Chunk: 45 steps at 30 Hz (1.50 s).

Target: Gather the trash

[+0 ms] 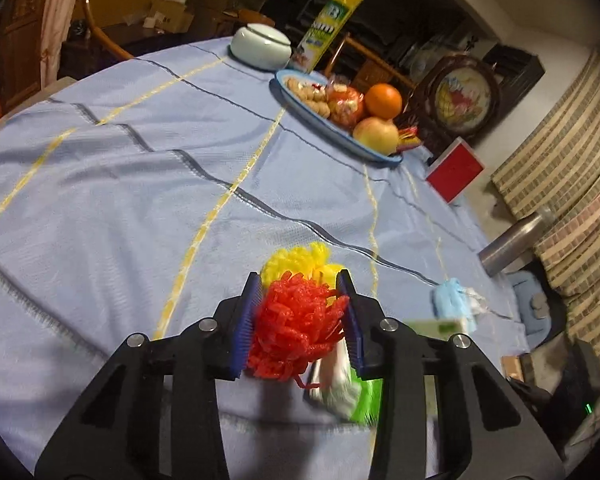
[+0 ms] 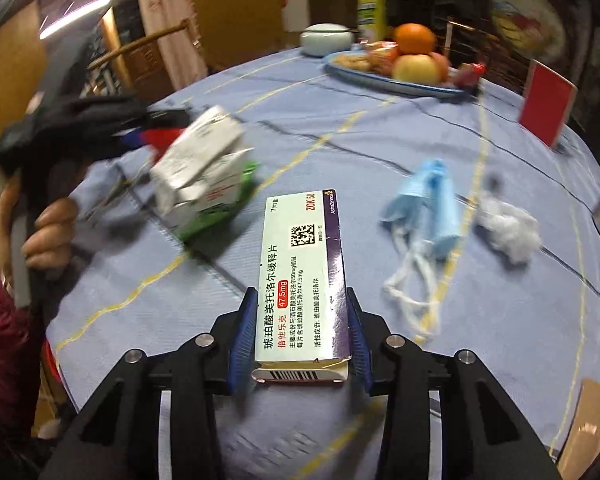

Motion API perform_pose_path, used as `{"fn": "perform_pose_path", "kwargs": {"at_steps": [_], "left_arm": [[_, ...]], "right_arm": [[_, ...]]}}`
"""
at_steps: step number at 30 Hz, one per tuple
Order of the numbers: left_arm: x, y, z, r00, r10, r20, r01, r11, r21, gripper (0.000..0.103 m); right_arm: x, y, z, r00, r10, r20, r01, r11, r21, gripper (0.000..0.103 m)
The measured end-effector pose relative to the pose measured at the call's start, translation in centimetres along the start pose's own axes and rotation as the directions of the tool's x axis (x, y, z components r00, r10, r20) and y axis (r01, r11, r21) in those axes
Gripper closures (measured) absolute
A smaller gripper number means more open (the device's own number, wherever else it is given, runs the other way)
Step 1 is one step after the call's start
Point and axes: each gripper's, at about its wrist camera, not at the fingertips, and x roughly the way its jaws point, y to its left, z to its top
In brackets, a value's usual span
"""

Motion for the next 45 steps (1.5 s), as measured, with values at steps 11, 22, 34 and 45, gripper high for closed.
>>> {"fn": "perform_pose_path", "kwargs": {"at_steps": [11, 22, 34, 45], "left_arm": [[-2.2, -1.3, -3.5, 0.986, 0.167, 0.007, -0.167, 0.984, 0.053, 0.026], [-2.9, -1.2, -5.2, 0.955, 0.296, 0.006, -0.296, 0.953, 0.06, 0.068], [-12.0, -2.9, -5.7, 0.956, 0.253, 0.147, -0.266, 0.961, 0.077, 0.068], [-19.2, -0.3, -9.3, 0.937, 0.279, 0.208, -0.291, 0.956, 0.026, 0.068]], "right_arm": [[-0.3, -1.4, -0.3, 0.999, 0.044, 0.016, -0.045, 0.997, 0.061, 0.057], [-0.7, -1.9, -0.4, 0.995, 0.084, 0.045, -0.088, 0.991, 0.097, 0.062], [-3.6, -1.5, -1.2, 0.987, 0.073, 0.146, -0.091, 0.988, 0.121, 0.062], [-7.8, 1.5, -1.7, 0.972, 0.09, 0.219, -0.108, 0.991, 0.074, 0.062]]}}
